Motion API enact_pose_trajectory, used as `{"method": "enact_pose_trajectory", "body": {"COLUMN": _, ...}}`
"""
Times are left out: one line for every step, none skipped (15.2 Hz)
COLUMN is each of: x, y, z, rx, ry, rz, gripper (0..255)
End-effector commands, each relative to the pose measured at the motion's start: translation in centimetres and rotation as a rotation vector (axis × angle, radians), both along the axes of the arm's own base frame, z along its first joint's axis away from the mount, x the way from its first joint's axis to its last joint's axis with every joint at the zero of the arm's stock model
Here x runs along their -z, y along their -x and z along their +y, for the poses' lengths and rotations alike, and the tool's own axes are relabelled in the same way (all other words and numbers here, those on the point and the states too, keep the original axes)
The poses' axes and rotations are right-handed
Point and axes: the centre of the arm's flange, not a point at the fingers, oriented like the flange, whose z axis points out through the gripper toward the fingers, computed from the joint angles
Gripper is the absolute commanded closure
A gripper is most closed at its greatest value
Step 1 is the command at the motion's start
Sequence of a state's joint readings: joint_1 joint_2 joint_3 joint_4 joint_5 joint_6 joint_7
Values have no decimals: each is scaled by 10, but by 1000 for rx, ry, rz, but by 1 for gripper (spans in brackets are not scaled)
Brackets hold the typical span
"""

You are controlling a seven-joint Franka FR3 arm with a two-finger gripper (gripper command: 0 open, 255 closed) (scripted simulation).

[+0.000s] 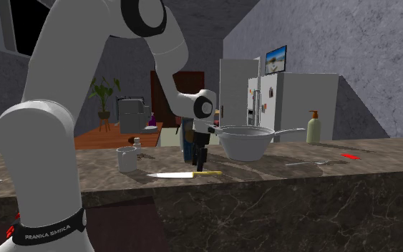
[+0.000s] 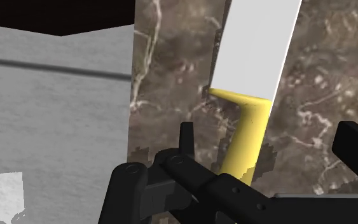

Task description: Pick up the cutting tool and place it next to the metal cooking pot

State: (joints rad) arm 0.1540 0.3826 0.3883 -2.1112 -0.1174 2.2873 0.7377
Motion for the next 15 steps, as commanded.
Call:
{"method": "enact_pose_trajectory", "body": {"x": 14, "y": 3, "z": -1, "rx": 0, "ry": 0, "rz": 0, "gripper": 0}}
{"method": "enact_pose_trajectory", "body": {"x": 14, "y": 3, "z": -1, "rx": 0, "ry": 0, "rz": 0, "gripper": 0}}
{"method": "enact_pose_trajectory", "body": {"x": 14, "y": 3, "z": -1, "rx": 0, "ry": 0, "rz": 0, "gripper": 0}}
{"method": "enact_pose_trajectory", "body": {"x": 14, "y": 3, "z": -1, "rx": 0, "ry": 0, "rz": 0, "gripper": 0}}
{"method": "enact_pose_trajectory", "body": {"x": 14, "y": 3, "z": -1, "rx": 0, "ry": 0, "rz": 0, "gripper": 0}}
{"method": "enact_pose_trajectory", "body": {"x": 14, "y": 3, "z": -1, "rx": 0, "ry": 0, "rz": 0, "gripper": 0}}
{"method": "enact_pose_trajectory", "body": {"x": 14, "y": 3, "z": -1, "rx": 0, "ry": 0, "rz": 0, "gripper": 0}}
{"method": "enact_pose_trajectory", "body": {"x": 14, "y": 3, "z": -1, "rx": 0, "ry": 0, "rz": 0, "gripper": 0}}
{"method": "enact_pose_trajectory", "body": {"x": 14, "y": 3, "z": -1, "rx": 0, "ry": 0, "rz": 0, "gripper": 0}}
{"method": "enact_pose_trajectory", "body": {"x": 14, "y": 3, "z": -1, "rx": 0, "ry": 0, "rz": 0, "gripper": 255}}
{"method": "enact_pose_trajectory", "body": {"x": 14, "y": 3, "z": -1, "rx": 0, "ry": 0, "rz": 0, "gripper": 255}}
{"method": "enact_pose_trajectory", "body": {"x": 14, "y": 3, "z": -1, "rx": 0, "ry": 0, "rz": 0, "gripper": 255}}
{"method": "enact_pose_trajectory", "body": {"x": 14, "y": 3, "z": -1, "rx": 0, "ry": 0, "rz": 0, "gripper": 255}}
{"method": "enact_pose_trajectory", "body": {"x": 14, "y": 3, "z": -1, "rx": 0, "ry": 0, "rz": 0, "gripper": 255}}
{"method": "enact_pose_trajectory", "body": {"x": 14, "y": 3, "z": -1, "rx": 0, "ry": 0, "rz": 0, "gripper": 255}}
